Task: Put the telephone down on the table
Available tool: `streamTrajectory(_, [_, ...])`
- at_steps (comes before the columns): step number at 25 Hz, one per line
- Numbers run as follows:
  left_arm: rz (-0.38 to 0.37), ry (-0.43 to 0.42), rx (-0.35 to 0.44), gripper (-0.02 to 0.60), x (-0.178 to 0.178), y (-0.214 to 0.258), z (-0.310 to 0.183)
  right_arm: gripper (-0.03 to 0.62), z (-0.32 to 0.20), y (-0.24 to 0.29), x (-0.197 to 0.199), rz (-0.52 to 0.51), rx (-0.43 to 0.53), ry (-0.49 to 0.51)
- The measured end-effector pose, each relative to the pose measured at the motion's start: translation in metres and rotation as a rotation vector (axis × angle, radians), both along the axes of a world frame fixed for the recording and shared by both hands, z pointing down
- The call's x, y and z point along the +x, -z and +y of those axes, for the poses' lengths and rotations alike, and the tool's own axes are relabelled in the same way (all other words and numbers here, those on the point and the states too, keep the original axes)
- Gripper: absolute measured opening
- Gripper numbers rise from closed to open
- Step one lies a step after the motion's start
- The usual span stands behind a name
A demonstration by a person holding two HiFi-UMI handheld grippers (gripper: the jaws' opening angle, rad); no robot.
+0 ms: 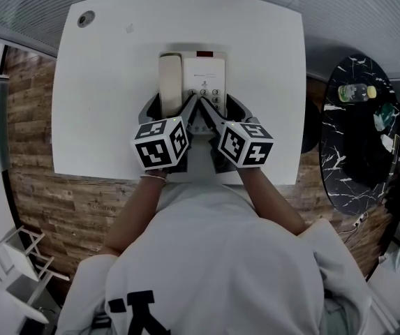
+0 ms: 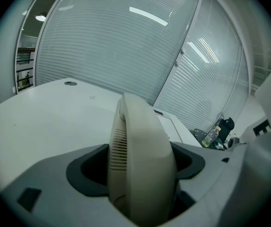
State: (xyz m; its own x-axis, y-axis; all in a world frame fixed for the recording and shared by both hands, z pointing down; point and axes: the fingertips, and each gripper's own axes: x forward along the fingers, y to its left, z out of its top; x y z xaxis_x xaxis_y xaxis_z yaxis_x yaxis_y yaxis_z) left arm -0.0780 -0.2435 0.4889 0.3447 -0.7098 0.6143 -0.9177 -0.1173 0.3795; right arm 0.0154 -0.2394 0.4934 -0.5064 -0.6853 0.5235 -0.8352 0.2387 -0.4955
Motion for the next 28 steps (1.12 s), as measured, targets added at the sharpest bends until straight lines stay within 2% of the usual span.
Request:
streamTrajectory(12, [-0.015,0.005,-0.007,0.383,0.001,0.0,-0.001,0.295,-0.001,0.0,0.001,0.0,-0.006,-0.006])
streamTrajectory(18, [-0.025,-0.007,-0.003,0.383,0.001,0.0,0.0,0.295,0.0,0.002,0.0,0.035,0.027,0.011])
streamTrajectory(24, [-0.024,-0.006,0.06,0.383,0.0,0.01,-0.001,0.295,0.0,0.004,-0.001,0.082,0.054,0.026])
streamTrajectory(28, [-0.052,-0.011,0.101,0.383,-0.001,0.016,-0.004,0.295,-0.001,0.005,0.001,0.104,0.068,0.029])
